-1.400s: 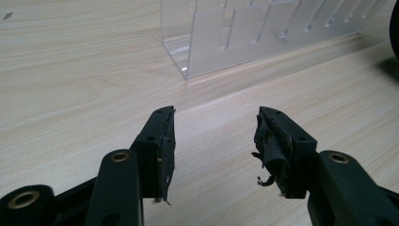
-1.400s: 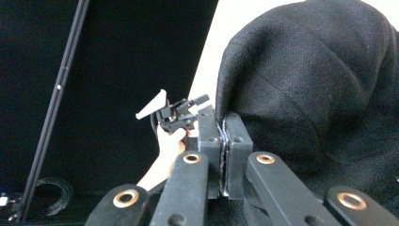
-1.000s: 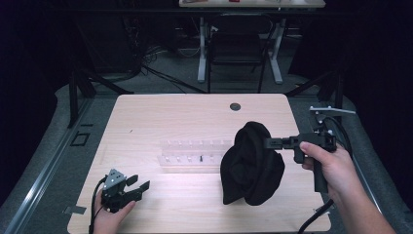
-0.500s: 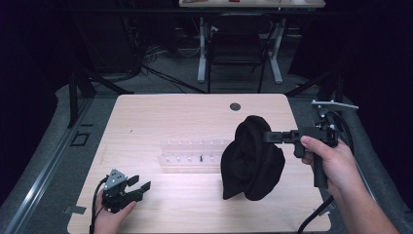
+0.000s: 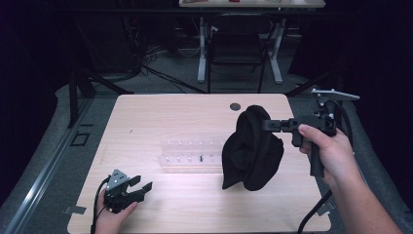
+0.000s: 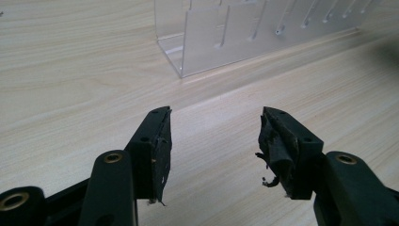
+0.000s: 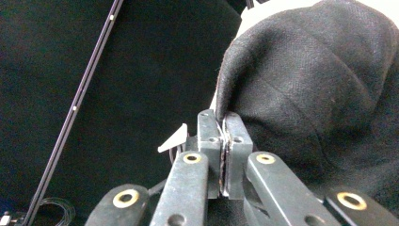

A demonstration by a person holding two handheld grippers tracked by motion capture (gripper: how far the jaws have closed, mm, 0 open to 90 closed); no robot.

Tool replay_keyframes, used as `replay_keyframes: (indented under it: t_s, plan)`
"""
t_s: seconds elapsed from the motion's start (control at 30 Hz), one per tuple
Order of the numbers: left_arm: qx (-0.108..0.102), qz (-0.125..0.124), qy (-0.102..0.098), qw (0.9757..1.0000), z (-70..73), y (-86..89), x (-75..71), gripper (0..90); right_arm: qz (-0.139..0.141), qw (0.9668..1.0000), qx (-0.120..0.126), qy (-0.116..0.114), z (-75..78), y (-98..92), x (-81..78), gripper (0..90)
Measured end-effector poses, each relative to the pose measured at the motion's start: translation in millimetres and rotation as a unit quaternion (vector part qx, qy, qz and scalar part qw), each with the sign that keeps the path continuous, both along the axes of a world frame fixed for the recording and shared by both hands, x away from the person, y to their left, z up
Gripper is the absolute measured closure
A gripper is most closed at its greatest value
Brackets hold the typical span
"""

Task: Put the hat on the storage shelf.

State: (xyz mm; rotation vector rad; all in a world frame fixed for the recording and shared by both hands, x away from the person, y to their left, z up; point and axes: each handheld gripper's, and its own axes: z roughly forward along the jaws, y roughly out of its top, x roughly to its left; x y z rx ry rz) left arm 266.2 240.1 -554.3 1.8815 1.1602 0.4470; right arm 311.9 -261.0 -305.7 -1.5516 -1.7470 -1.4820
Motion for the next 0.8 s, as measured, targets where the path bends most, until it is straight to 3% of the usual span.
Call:
replay_keyframes:
  t_s: [0.33, 0.8]
  plan:
    - [-0.003, 0.0, 0.0, 1.0, 0.7, 1.4, -0.5, 45.1, 0.0, 0.9999, 0.012, -0.003, 1.4, 12.1, 11.6, 88.3]
    - [-0.002, -0.003, -0.002, 1.0, 1.0, 0.8, -0.1, 45.3, -0.003, 1.0, 0.007, -0.004, 2.0, 22.7, 24.1, 88.3]
